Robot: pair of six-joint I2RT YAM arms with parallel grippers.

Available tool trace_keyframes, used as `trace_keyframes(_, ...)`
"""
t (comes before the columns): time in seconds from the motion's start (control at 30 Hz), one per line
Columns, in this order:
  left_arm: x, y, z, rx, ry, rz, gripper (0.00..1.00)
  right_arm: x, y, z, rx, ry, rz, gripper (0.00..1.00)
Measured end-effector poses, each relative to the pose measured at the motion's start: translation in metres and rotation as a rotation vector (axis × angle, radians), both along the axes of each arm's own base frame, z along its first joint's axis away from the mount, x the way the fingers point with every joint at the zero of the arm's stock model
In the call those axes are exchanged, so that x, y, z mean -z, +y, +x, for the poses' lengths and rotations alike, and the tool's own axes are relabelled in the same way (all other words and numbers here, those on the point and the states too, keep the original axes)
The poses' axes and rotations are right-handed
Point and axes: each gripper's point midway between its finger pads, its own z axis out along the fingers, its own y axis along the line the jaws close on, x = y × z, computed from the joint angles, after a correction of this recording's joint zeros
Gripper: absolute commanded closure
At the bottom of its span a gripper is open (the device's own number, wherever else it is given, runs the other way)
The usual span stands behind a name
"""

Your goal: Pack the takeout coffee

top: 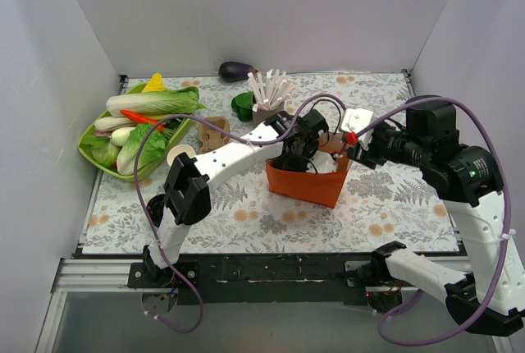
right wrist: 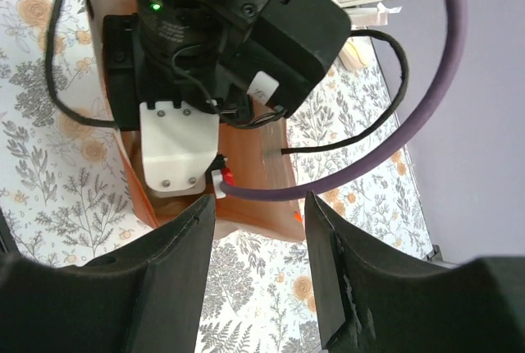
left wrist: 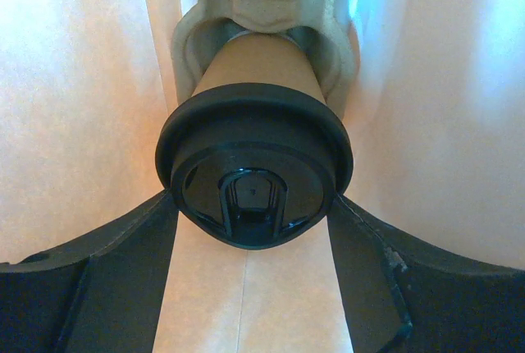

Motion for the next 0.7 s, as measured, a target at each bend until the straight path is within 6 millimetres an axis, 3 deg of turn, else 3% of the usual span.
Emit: trace_keyframes(0.7,0.0018,0.0016,-0.0016,-0.016,-0.036,0.029,1.00,-0.0025,0.0018,0.0090,0.038,-0.005,0.029,0.44)
